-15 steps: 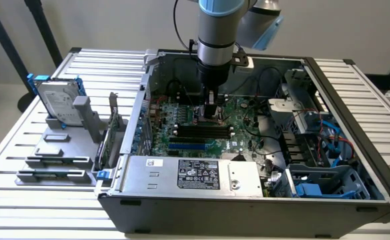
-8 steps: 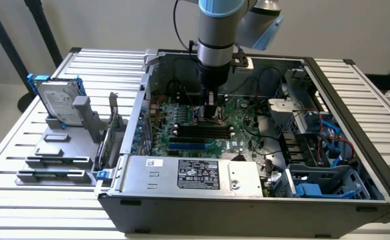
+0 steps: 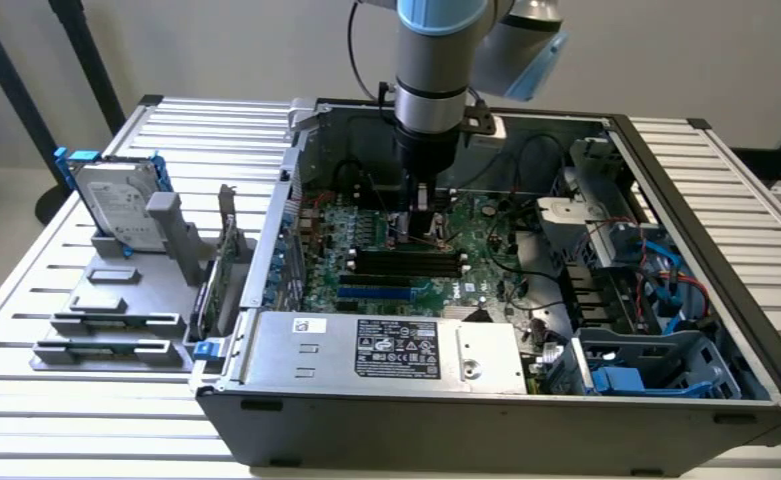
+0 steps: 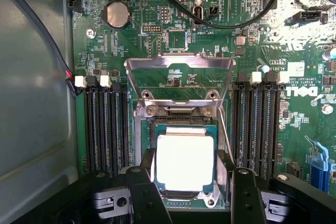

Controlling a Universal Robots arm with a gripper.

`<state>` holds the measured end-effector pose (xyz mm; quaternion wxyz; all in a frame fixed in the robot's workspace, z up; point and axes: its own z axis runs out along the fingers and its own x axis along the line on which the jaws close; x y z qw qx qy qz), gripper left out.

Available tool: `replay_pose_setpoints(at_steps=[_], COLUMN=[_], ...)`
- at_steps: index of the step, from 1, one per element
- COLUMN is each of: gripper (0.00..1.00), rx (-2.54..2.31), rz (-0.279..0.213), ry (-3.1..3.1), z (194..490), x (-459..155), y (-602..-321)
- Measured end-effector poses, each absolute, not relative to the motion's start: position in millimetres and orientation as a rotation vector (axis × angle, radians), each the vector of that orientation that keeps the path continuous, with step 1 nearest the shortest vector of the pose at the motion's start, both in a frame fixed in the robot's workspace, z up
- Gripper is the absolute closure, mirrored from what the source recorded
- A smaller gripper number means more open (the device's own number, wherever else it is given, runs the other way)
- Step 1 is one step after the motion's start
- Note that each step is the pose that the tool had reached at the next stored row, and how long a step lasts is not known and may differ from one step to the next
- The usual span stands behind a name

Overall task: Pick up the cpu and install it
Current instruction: 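Place the cpu into insertion slot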

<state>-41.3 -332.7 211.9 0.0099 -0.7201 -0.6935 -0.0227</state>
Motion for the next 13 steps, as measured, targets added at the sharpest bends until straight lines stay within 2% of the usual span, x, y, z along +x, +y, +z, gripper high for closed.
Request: replay_pose_setpoints(at_steps=[13], gripper=[0.45], rx=[-2.249], rz=[-0.056], ry=[-2.179], z=[206.1], x=[-42.5], y=[-327.8])
